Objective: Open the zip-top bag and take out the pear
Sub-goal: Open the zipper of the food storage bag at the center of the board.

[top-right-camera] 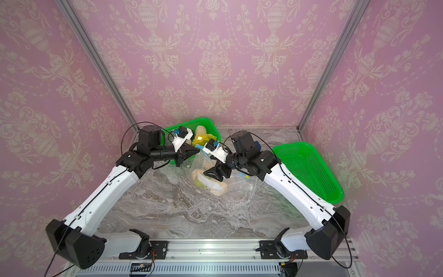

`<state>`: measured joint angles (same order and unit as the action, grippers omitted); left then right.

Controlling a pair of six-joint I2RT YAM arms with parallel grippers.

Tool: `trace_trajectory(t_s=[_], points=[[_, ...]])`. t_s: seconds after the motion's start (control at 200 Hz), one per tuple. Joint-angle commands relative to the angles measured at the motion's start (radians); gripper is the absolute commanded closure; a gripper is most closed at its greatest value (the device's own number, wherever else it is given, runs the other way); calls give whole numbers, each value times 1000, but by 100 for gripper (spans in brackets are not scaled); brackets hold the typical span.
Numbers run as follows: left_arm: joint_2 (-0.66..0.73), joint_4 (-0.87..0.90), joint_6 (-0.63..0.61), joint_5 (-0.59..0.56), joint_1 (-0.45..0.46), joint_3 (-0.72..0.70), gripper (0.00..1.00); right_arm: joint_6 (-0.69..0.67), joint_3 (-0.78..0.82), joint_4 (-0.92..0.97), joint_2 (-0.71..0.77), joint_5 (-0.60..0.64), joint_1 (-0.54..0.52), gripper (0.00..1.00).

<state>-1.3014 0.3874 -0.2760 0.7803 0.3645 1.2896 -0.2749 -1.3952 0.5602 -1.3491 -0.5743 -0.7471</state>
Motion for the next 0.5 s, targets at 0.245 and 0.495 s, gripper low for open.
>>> trace_trajectory(t_s=[0.245,0.495], points=[[-63,-38,22,-4,10,74,100,127,115,-52,2,193,-39,25],[-169,-112,62,-5,54,157,100,191,207,-183,30,214,-16,76]])
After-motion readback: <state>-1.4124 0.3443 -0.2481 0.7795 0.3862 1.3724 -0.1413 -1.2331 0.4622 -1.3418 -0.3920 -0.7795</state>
